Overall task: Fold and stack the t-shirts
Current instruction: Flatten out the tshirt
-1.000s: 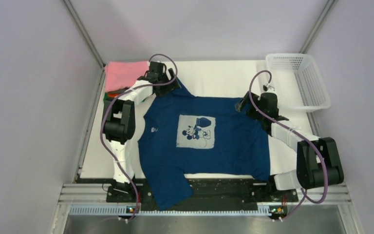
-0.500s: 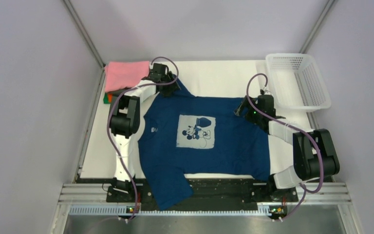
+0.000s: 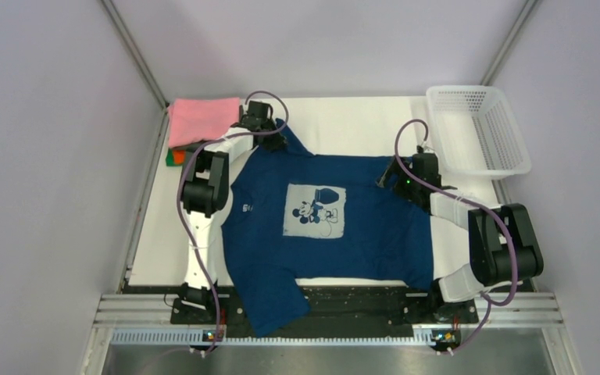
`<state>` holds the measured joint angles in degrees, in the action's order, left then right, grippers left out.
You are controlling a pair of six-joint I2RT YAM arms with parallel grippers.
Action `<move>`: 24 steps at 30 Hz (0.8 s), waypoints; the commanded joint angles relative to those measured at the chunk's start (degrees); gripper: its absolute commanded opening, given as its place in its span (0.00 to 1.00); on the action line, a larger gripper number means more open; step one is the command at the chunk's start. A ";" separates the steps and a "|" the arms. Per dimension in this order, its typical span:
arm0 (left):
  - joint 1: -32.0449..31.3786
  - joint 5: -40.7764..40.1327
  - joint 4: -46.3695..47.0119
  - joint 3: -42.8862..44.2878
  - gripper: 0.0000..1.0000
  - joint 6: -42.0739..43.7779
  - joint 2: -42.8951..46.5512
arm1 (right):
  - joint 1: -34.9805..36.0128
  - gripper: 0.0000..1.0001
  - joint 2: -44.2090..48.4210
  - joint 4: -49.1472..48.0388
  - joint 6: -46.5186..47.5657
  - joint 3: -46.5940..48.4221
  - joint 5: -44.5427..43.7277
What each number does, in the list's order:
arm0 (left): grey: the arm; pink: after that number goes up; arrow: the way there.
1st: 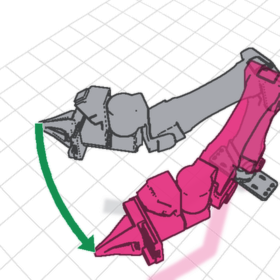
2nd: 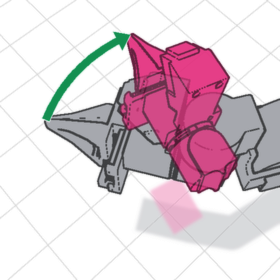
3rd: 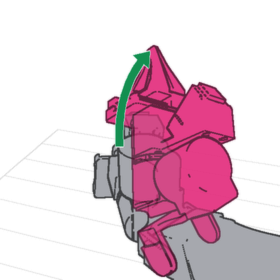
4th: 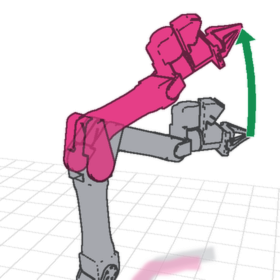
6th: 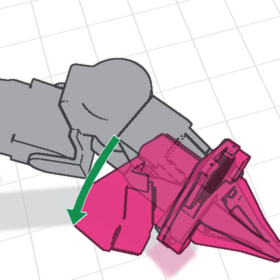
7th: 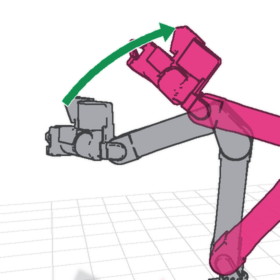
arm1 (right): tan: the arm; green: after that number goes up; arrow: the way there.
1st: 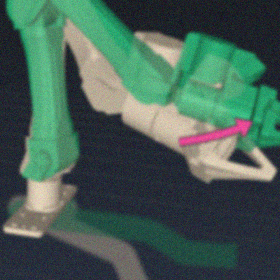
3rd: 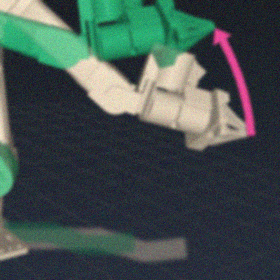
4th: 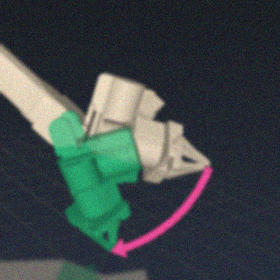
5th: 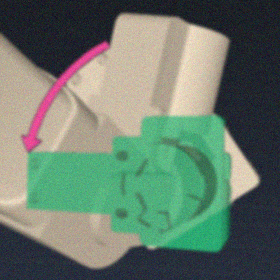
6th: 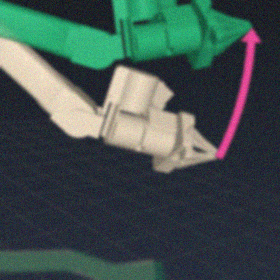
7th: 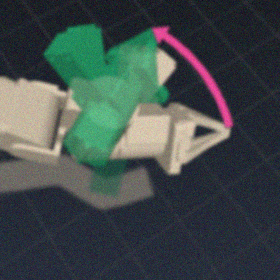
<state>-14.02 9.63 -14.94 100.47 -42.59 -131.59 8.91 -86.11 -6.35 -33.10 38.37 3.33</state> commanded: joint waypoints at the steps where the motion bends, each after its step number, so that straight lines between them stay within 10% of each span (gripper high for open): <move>1: -0.37 1.28 2.34 2.11 0.09 -1.38 0.11 | 0.47 0.96 -0.53 -0.29 0.38 2.59 -1.33; 15: -5.46 -0.33 9.44 22.57 0.03 -7.39 -12.34 | 0.48 0.97 -1.45 0.37 0.59 2.94 -2.32; 17: -6.40 0.76 11.12 29.06 0.30 -8.87 -16.81 | 0.48 0.96 -1.43 0.76 0.72 3.02 -2.57; 19: -7.71 0.67 11.06 35.99 0.95 -8.37 -20.10 | 0.49 0.97 -1.08 1.85 0.99 3.36 -3.12; 24: -9.55 -4.15 9.63 36.79 0.99 -1.31 -14.87 | 0.49 0.97 -0.13 2.60 1.61 3.63 -4.53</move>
<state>-22.35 9.34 -7.57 134.91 -49.01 -152.46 8.91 -87.18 -4.80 -32.60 39.51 0.82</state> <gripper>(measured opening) 0.984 0.967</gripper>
